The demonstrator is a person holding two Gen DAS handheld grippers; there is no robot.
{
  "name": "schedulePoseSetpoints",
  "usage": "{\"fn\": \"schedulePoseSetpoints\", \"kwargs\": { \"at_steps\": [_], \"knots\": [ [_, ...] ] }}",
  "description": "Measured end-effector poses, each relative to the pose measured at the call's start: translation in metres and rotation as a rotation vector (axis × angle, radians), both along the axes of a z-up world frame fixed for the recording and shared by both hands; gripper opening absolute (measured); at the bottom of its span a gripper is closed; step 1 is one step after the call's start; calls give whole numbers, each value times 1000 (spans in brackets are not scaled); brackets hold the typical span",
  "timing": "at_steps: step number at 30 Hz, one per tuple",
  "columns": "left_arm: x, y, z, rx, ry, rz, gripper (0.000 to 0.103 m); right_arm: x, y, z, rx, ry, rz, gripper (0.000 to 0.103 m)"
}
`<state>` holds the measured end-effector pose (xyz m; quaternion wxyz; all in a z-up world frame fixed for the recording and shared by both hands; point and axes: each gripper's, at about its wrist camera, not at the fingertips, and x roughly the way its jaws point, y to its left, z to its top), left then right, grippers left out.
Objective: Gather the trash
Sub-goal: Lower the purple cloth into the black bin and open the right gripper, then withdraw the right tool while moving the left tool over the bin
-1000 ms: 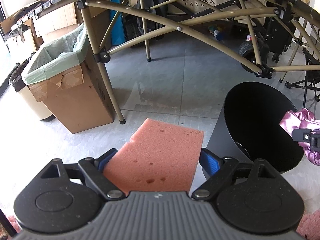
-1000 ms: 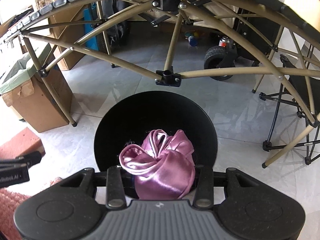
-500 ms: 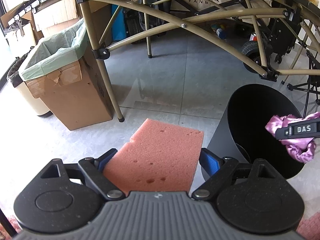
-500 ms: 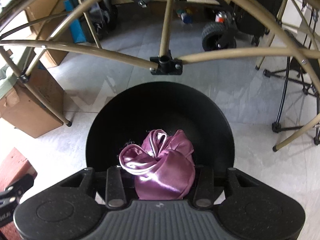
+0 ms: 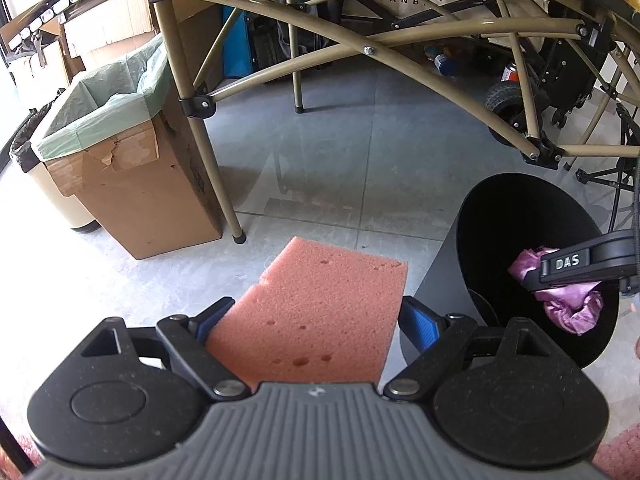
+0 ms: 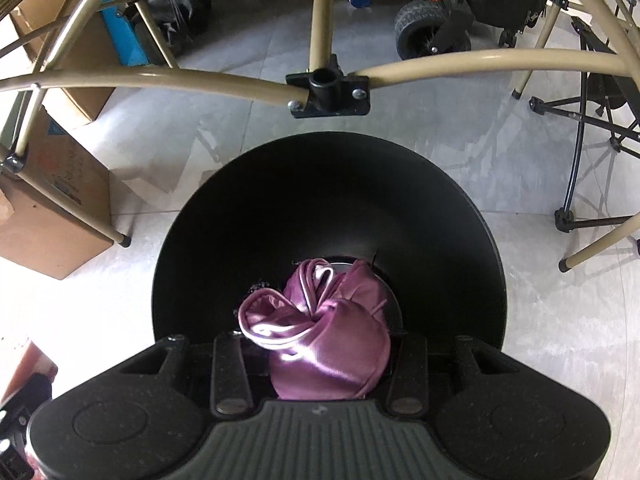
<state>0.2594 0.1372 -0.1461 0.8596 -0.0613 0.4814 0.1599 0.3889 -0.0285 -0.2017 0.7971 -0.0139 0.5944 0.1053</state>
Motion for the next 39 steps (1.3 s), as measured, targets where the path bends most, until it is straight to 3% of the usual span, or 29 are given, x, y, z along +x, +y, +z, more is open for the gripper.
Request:
{"fn": "schedulePoseSetpoints", "kwargs": {
  "at_steps": [5,9,10,12,14,19,39],
  "knots": [
    [1,-3,3,2,-11,-10,88,3,2,-2,-1,13,7,41],
    [2,-2,2,0,-8,-5,88,3,2,-4,9,31,11,50],
    [2,-1,3,-1,-9,-4,88,3,2,-4,13,35,7,54],
    [1,-1,3,0,-11,-5,88,3,3,-3,-9,28,5,82],
    [1,-1,4,-1,-15,-7,88,3,5,-2,-25,17,6,96],
    [-1,-1,5,-3,-22,-7,88,3,5,1,-24,7,0,100],
    [-3,-16,20,-3,-52,-46,88,-3,-4,18,3,-34,7,100]
  ]
}}
